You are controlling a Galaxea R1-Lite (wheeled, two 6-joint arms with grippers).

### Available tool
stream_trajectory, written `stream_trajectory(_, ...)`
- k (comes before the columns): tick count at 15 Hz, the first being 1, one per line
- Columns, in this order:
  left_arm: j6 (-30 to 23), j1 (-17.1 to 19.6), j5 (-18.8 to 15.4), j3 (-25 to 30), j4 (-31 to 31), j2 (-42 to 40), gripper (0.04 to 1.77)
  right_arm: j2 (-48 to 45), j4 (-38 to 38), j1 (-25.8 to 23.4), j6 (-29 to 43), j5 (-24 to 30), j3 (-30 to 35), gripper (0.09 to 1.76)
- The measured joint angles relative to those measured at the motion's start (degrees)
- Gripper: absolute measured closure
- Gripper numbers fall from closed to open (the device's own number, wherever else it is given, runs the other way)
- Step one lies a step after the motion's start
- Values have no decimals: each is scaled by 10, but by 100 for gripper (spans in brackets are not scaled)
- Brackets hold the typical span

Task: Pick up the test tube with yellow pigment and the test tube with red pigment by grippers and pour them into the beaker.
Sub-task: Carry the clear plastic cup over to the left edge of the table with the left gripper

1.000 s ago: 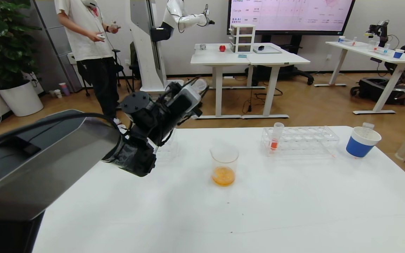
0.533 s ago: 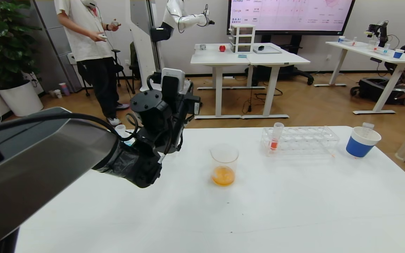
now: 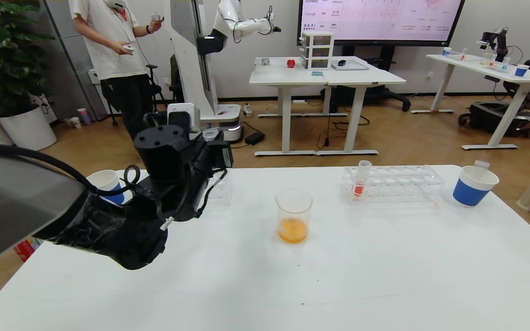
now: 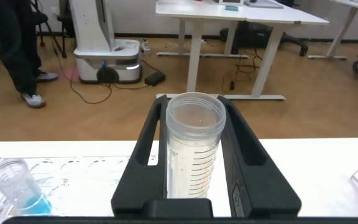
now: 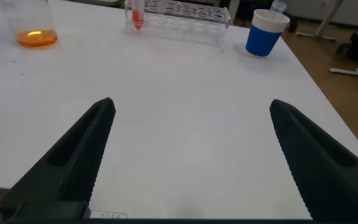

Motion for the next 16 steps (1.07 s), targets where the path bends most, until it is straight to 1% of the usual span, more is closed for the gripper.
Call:
stream_trajectory(2, 0, 29, -20, 19, -19, -12, 128, 0, 0, 0, 0, 0, 0, 11)
stream_trajectory(4, 1, 78, -50, 36, -33, -23, 128, 0, 0, 0, 0, 0, 0, 11)
stream_trajectory(6, 2, 141, -87, 49, -36, -35, 128, 0, 0, 0, 0, 0, 0, 11)
stream_trajectory(10, -1, 284, -162, 60, -37, -54, 128, 0, 0, 0, 0, 0, 0, 11)
stream_trajectory(12, -11, 347, -202, 66, -38, -57, 128, 0, 0, 0, 0, 0, 0, 11)
stream_trajectory(14, -15, 394, -229, 68, -38, -56, 128, 0, 0, 0, 0, 0, 0, 11)
stream_trajectory(15, -16, 407, -234, 69, -38, -52, 128, 0, 0, 0, 0, 0, 0, 11)
stream_trajectory(16, -16, 413, -235, 69, -38, -47, 128, 0, 0, 0, 0, 0, 0, 11)
